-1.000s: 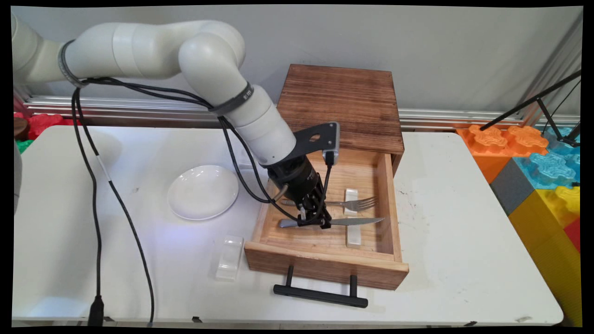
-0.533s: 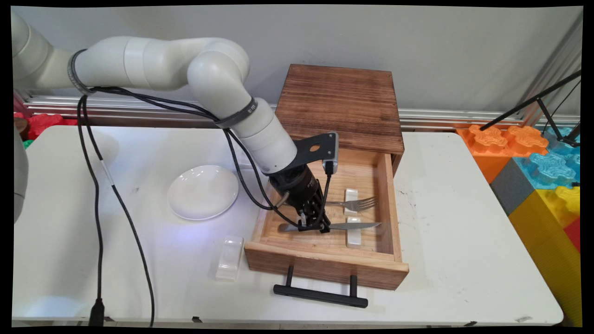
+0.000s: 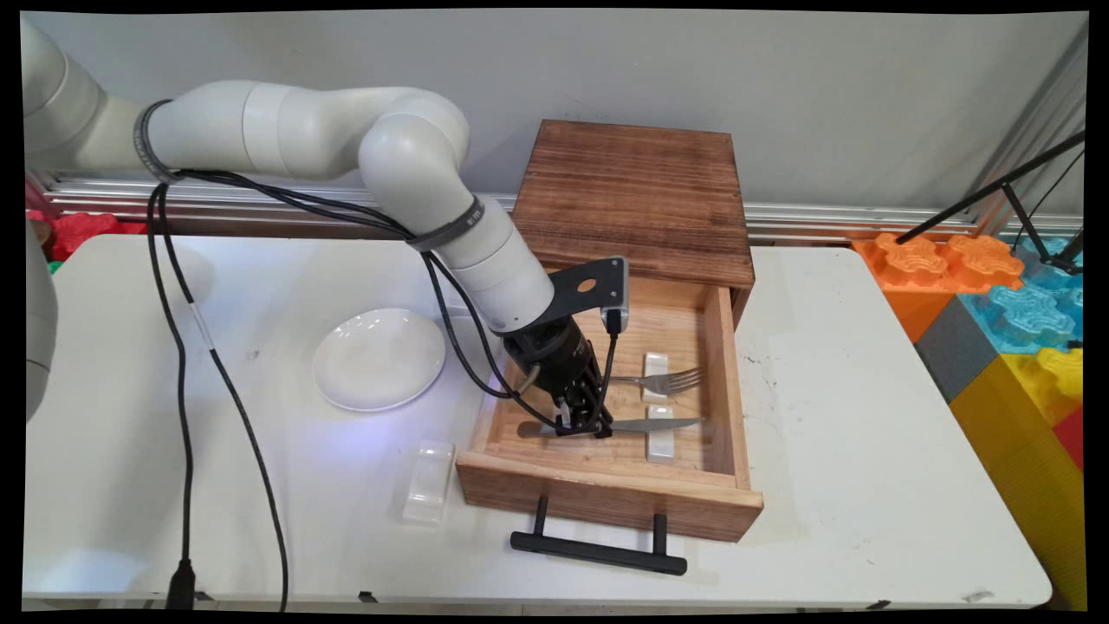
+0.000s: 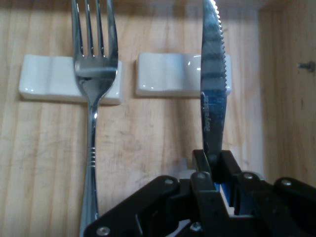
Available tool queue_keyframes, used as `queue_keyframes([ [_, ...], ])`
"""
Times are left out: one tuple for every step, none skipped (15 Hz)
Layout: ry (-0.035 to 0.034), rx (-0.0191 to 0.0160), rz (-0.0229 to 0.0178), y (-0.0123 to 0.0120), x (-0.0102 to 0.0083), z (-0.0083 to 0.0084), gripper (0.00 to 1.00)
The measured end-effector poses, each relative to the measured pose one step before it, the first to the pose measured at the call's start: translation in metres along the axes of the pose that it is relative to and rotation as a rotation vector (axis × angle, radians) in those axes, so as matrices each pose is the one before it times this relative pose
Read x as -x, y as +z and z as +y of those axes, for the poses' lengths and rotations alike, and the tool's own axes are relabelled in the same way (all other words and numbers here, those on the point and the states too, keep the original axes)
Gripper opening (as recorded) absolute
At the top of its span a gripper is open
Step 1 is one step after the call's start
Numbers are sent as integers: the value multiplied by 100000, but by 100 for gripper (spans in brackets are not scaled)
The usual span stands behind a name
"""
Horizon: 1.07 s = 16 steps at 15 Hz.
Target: Place the picked object into the drawer
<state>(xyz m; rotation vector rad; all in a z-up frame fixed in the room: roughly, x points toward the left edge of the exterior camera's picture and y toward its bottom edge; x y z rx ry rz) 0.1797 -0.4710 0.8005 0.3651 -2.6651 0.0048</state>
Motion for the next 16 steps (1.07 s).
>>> queue_keyframes([
  [-225,73,-133,133,46,-27,0],
  [-161,139,-204,149,36,-27,0],
  [-156,142,-171,137,21,-30,0],
  [-117,125,-129,100,25,-22,0],
  [-82,174,-192,112,29,-25,0],
  [244,249,-211,89,9,-12,0],
  [349,189,-190,66,23,-29,0],
  [375,91,-48,11,-14,-8,0],
  [500,115,11,-5,-13,-14,100],
  [549,201,-41,-1,-43,-16,100],
  [-25,148,22,-32,-7,-16,100],
  [-145,86,2,-47,-1,-10,100],
  [-134,49,-6,-30,4,-9,100],
  [-168,71,25,-64,-25,-5,100],
  [-288,81,66,-112,-22,0,100],
  [-412,194,89,-112,-14,28,100],
])
